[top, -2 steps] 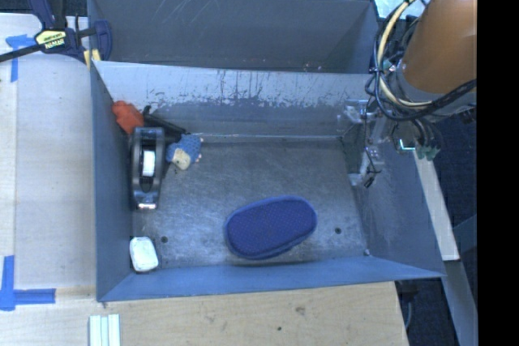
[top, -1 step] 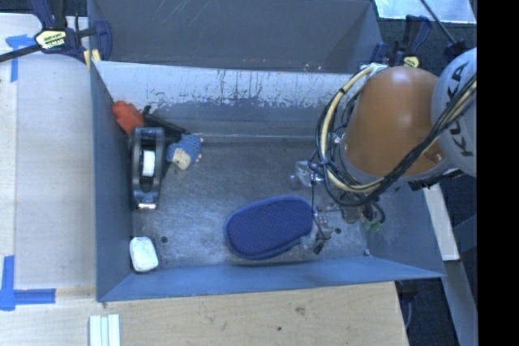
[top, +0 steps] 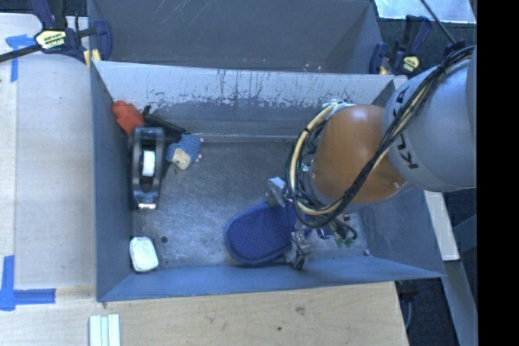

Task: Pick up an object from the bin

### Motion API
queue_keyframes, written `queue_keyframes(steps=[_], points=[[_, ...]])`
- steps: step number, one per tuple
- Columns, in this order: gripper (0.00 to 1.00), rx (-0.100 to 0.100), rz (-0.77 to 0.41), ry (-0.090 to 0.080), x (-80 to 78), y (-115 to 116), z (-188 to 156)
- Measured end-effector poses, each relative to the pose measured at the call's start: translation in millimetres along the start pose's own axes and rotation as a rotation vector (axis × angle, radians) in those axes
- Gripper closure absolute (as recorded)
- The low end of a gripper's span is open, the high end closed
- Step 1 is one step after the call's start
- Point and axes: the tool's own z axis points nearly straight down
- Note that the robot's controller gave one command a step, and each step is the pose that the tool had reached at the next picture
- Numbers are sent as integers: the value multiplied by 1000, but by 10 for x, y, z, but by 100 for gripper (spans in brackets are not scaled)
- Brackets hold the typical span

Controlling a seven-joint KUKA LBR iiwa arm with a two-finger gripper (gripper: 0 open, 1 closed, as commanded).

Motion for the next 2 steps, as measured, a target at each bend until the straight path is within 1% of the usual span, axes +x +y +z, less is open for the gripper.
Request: queue_keyframes(steps=[1,2], points=[[100,1,-1,-5,-15,-4,-39],[100,-1,-19,3,28,10,-1310]])
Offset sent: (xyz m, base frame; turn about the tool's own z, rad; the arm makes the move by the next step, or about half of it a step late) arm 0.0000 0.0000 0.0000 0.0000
